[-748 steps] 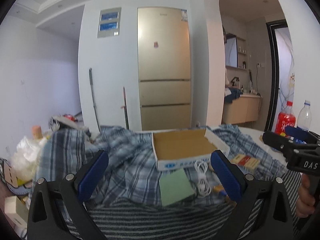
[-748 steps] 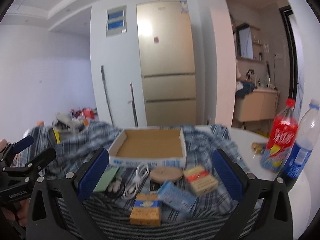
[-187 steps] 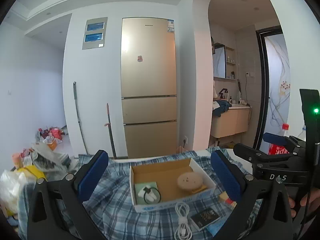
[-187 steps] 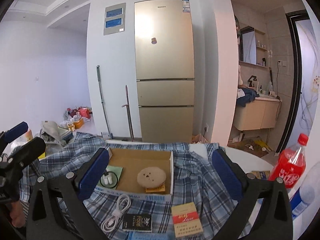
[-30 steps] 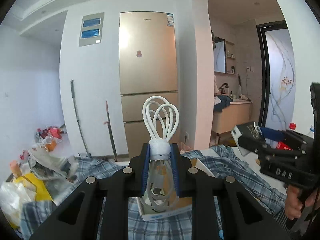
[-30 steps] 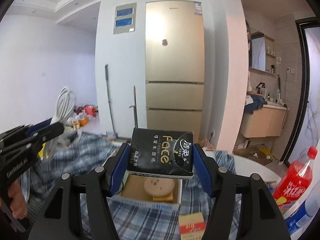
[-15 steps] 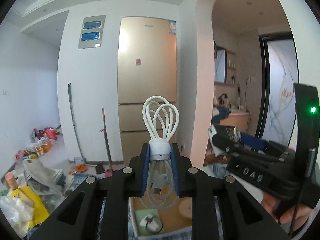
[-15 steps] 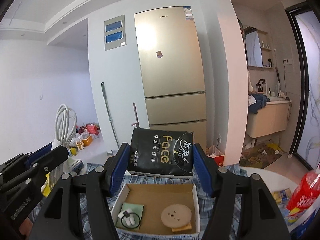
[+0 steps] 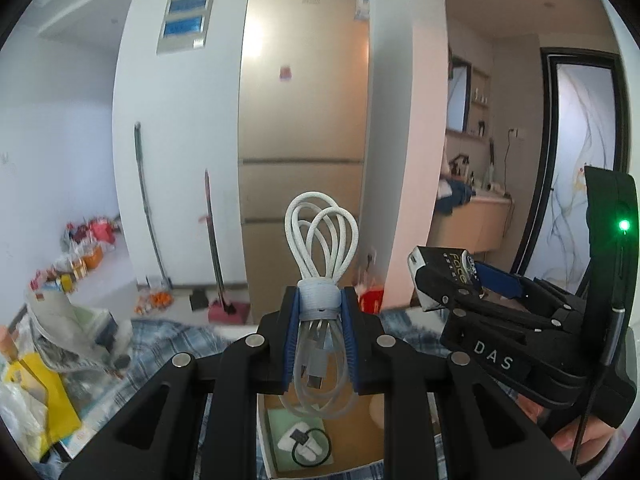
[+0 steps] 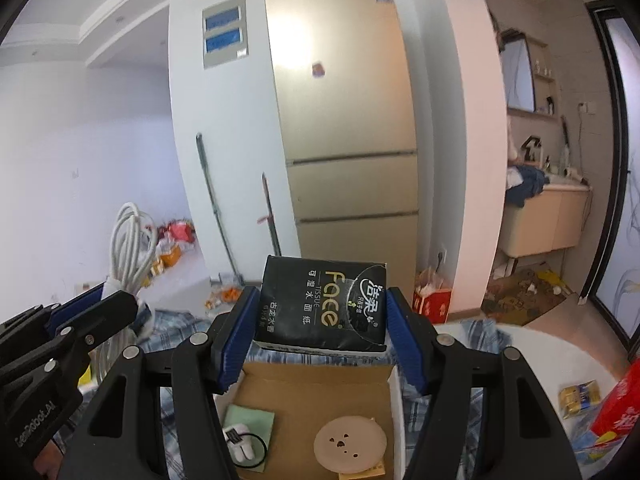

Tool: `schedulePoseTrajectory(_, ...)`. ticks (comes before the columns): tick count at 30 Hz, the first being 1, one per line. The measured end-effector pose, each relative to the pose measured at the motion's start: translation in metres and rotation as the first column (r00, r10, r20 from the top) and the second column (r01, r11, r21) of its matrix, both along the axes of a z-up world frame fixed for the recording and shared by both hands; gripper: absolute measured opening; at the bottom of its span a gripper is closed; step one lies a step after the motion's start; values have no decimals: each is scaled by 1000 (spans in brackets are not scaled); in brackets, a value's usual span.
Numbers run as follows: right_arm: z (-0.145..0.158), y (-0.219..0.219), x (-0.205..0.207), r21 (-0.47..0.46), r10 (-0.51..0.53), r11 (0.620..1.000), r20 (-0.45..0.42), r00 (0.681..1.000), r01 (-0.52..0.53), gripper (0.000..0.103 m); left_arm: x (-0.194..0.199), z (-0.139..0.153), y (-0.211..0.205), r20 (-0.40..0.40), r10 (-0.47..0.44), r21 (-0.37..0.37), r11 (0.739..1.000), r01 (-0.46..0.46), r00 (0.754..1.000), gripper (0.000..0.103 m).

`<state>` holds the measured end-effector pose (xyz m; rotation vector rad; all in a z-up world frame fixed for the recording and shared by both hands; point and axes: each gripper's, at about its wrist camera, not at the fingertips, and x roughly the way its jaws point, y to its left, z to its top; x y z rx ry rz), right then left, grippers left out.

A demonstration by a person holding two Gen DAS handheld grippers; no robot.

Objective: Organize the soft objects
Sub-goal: 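Lower the cable into the box with the left tool while the right tool lowers the Face pack, then open both tools to release the items and withdraw up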

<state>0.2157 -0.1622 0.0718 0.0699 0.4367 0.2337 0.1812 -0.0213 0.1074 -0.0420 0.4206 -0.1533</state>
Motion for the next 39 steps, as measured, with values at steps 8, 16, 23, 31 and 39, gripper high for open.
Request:
schedulePoseTrajectory(8,-60,10,42,-43,38,998,-183,982,-46,62,44,-57,2,-152,-44,11,999,47,987,22)
schedulePoseTrajectory(16,-104,15,72,-56,59,995,-325,944,-81,62,76,-108,6,-286,-49,24,998,58,957,22)
schedulePoseTrajectory(23,-127,14,86,-56,87,992,-379,921,-117,62,92,-139,13,-329,-46,24,998,57,943,22)
schedulePoseTrajectory(31,-134,23,84,-150,61,982,-339,939,-119,62,99,-158,13,-361,-18,59,997,42,932,22)
schedulePoseTrajectory(39,-140,23,89,-180,47,977,-332,942,-112,63,98,-155,17,-361,-15,32,999,28,932,59)
